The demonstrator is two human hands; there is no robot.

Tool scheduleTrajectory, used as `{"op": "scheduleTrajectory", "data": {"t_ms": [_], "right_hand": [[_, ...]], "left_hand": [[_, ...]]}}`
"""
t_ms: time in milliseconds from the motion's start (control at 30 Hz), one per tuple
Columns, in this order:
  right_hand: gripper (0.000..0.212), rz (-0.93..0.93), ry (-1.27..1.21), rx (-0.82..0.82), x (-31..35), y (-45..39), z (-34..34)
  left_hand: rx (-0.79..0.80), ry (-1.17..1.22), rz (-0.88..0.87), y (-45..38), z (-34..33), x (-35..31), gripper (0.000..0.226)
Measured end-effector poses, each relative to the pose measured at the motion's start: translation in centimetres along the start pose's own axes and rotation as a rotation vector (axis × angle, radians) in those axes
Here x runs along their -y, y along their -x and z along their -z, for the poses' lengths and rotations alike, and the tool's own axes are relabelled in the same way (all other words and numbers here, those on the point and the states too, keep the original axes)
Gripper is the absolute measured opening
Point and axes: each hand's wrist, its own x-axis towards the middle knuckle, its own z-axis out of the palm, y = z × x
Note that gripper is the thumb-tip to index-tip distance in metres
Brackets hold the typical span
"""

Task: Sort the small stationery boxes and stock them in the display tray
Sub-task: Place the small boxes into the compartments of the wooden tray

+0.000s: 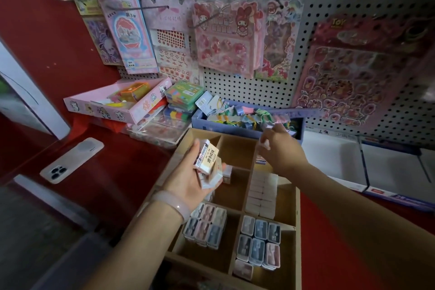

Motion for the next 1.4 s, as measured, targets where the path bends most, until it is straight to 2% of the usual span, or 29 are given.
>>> {"op": "scheduleTrajectory", "data": {"t_ms": [33,100,200,267,467,567,633,700,767,833,900,967,1033,1133,1267,1400], "right_hand": [[0.022,0.086,-0.073,-0.017,0.9,0.2,0.8],[0.021,0.205,-0.238,0.073,3.1,0.6,2.5],[0.039,0.115,-0.421,0.259,6.0,1.6,3.9],[0.037,0.06,-0.417,0.313,6.6,2.0,3.9],[0.014,-0.083,-0.525,0.293,6.9,2.2,3.8],[0.01,-0.138,-0.584,0.275,7.2,2.2,3.9],[0.003,-0.206,-0.747,0.291,7.4,2.2,3.8],[0.014,-0.269,-0.97,0.312,7.4,2.3,4.2],[0.024,-0.296,-1.081,0.251,6.7,2.1,4.9],[0.025,-0.29,-0.988,0.133,5.2,1.7,5.6],[0.021,-0.184,-0.621,0.031,3.2,1.6,5.7],[0.017,-0.062,-0.244,0.031,1.5,1.9,4.9],[0.015,-0.02,-0.041,0.085,0.2,2.0,3.2],[0.009,0.005,0.1,0.082,-0.7,1.4,0.1],[0.013,-0.04,0.133,0.057,-0.7,0.4,-2.4],[0.016,-0.091,0.162,0.012,-0.8,-0.2,-3.2]], "left_hand": [[0.002,0.032,0.007,0.0,-0.4,0.2,0.036],[0.012,0.076,0.024,0.1,-1.0,0.6,0.053],[0.036,0.093,0.075,0.0,-1.7,1.4,0.056],[0.046,0.064,0.091,-0.1,-2.1,2.1,0.048],[0.044,-0.008,0.089,0.2,-2.1,2.9,0.029],[0.056,-0.006,0.084,0.3,-1.8,3.2,0.031],[0.062,0.045,0.088,0.5,-1.6,3.0,0.039],[0.072,0.057,0.076,0.6,-1.6,2.8,0.041],[0.065,0.026,0.053,0.6,-1.4,2.6,0.035],[0.037,0.025,0.047,0.6,-1.2,2.4,0.026],[0.012,0.039,0.051,0.6,-1.0,2.2,0.022],[-0.001,0.051,0.061,0.6,-1.0,2.0,0.02],[-0.005,0.072,0.073,0.6,-0.9,1.9,0.019],[0.001,0.076,0.072,0.7,-0.3,1.7,0.017],[0.043,0.087,0.051,0.6,1.2,0.9,0.011],[0.035,0.102,0.047,0.5,2.1,0.2,0.016]]}}
